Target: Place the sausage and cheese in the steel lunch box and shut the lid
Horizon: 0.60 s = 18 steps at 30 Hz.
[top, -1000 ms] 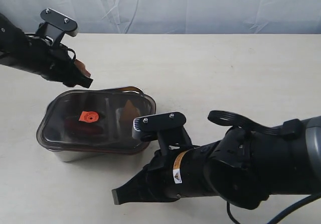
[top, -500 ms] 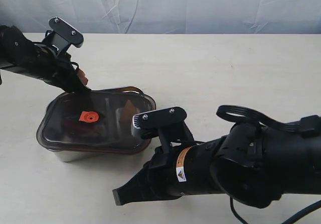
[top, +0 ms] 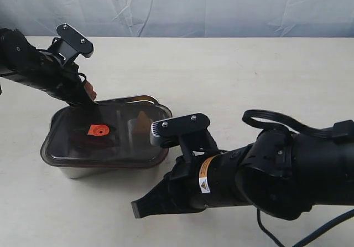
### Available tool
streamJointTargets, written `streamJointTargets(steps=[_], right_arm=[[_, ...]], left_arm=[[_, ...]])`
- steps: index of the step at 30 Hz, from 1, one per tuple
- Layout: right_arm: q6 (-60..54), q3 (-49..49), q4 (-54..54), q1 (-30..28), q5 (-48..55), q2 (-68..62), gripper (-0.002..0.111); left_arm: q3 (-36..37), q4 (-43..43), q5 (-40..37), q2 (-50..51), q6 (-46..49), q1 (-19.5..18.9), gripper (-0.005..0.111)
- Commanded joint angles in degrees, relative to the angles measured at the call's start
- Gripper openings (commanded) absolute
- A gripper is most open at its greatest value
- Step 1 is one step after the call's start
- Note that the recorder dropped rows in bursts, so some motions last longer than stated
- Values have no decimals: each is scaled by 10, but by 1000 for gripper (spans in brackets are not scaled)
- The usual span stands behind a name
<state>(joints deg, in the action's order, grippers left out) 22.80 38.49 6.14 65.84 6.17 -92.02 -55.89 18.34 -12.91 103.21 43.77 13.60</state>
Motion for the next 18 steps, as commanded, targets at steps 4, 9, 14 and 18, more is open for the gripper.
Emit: streamJointTargets(steps=[4, 9, 14, 18], right_arm=[[-4, 2, -15, -18, 31, 5, 0], [-4, 2, -17, -18, 26, 5, 0], [-4, 2, 0, -18, 50, 7, 0], [-4, 2, 14, -17, 52, 31, 0]], left_arm=[[1, -5, 5, -17, -2, 3, 50], [1, -5, 2, -35, -2, 3, 50], [1, -5, 3, -36, -2, 3, 50], [1, -5, 5, -36, -2, 3, 50]])
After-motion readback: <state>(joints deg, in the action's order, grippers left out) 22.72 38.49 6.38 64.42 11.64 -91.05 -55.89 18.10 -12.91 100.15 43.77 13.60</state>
